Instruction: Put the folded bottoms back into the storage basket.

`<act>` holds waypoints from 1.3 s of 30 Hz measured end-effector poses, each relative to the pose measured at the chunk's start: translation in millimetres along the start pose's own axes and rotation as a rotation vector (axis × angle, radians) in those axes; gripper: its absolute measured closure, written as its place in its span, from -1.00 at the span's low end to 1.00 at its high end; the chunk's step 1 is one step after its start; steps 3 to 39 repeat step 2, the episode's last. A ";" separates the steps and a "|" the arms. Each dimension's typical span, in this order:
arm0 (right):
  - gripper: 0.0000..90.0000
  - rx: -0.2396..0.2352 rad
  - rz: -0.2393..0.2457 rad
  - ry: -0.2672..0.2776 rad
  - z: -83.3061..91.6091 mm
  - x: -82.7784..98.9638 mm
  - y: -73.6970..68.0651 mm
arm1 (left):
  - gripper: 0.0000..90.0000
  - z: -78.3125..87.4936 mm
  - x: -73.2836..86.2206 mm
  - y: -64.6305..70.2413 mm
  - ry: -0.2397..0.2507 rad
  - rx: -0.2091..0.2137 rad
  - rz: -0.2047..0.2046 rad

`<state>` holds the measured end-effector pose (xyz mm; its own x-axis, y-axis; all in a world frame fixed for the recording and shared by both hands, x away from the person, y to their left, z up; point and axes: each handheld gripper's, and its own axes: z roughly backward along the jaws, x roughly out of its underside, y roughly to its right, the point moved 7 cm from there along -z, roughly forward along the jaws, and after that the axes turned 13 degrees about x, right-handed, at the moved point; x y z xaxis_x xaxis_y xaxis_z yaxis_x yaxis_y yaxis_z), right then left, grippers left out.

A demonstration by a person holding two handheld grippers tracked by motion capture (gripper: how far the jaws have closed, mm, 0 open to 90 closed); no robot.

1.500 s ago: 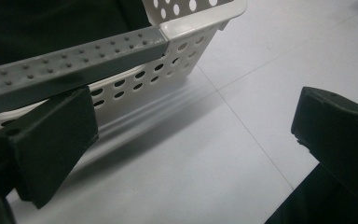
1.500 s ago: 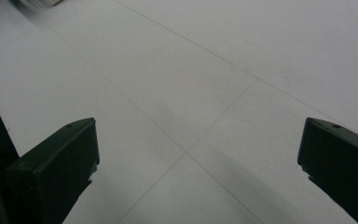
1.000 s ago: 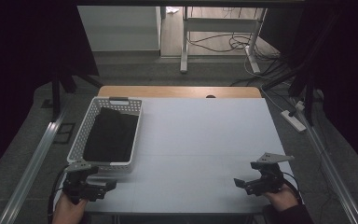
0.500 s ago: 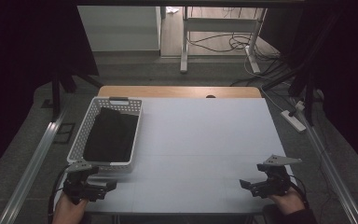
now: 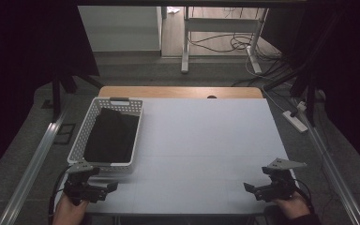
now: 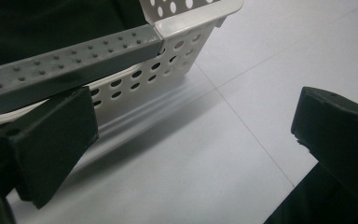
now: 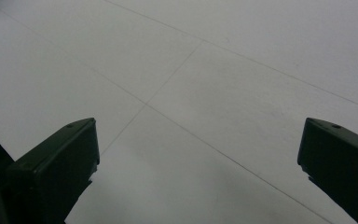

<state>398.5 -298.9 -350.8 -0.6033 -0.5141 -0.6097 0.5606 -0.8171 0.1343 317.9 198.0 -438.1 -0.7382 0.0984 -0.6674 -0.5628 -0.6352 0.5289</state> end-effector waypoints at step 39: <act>-1.00 0.003 0.004 -0.010 -0.8 0.8 0.2 | -1.00 -0.7 -0.8 0.4 -0.001 0.001 -0.001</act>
